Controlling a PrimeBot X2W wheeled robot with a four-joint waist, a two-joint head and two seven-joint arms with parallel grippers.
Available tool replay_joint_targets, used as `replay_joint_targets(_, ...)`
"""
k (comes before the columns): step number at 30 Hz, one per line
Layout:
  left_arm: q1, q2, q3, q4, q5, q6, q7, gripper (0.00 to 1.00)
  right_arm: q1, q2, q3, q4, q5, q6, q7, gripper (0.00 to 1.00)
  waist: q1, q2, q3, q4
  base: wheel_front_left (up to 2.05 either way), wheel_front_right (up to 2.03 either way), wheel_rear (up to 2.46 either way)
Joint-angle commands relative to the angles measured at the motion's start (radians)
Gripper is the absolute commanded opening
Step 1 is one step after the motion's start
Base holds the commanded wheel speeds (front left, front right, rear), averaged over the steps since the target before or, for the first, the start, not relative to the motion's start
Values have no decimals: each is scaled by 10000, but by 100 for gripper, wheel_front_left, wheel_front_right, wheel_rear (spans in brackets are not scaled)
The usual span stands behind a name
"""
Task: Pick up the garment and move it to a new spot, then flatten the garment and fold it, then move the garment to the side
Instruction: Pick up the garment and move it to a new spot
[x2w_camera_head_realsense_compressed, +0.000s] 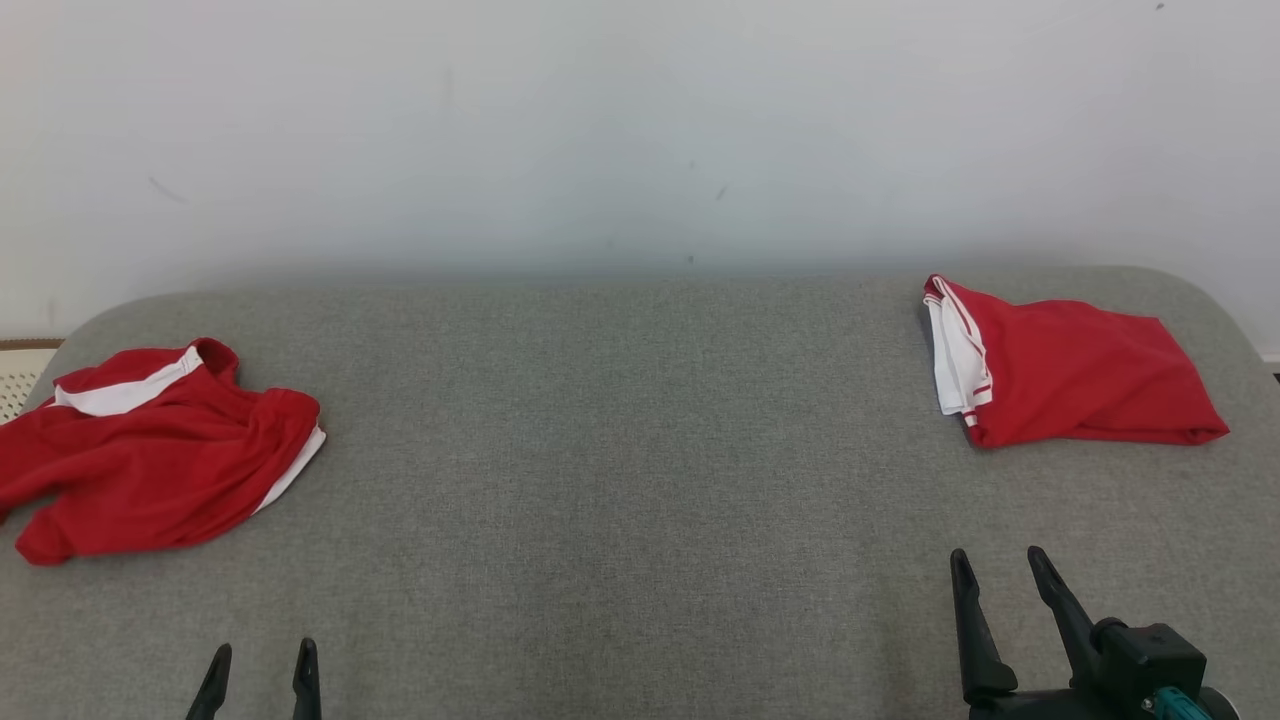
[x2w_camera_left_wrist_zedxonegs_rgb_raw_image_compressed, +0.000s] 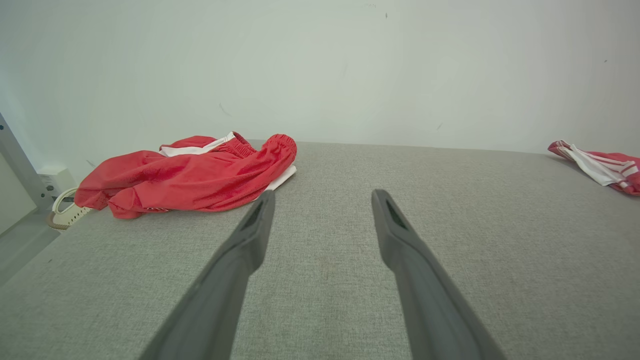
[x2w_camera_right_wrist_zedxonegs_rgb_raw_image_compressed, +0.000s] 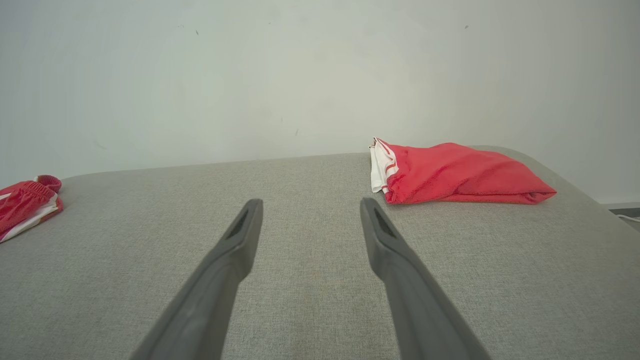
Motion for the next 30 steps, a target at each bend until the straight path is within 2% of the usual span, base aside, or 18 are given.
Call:
replay_joint_targets(1, 110, 70, 21, -15, 11, 36, 4, 100, -3, 21, 11, 18, -27, -12, -33, 100, 0, 0, -5, -11, 0, 0, 0)
replay_joint_targets(21, 185, 157, -48, -80, -128, 186, 11, 100, -38, 25, -3, 141, 71, -14, -87, 100, 0, 0, -44, -33, 0, 0, 0)
replay_joint_targets(30, 217, 200, 4, -44, -178, 299, -7, 100, 20, 24, -1, 207, 108, -14, -80, 100, 0, 0, -57, 270, 0, 0, 0)
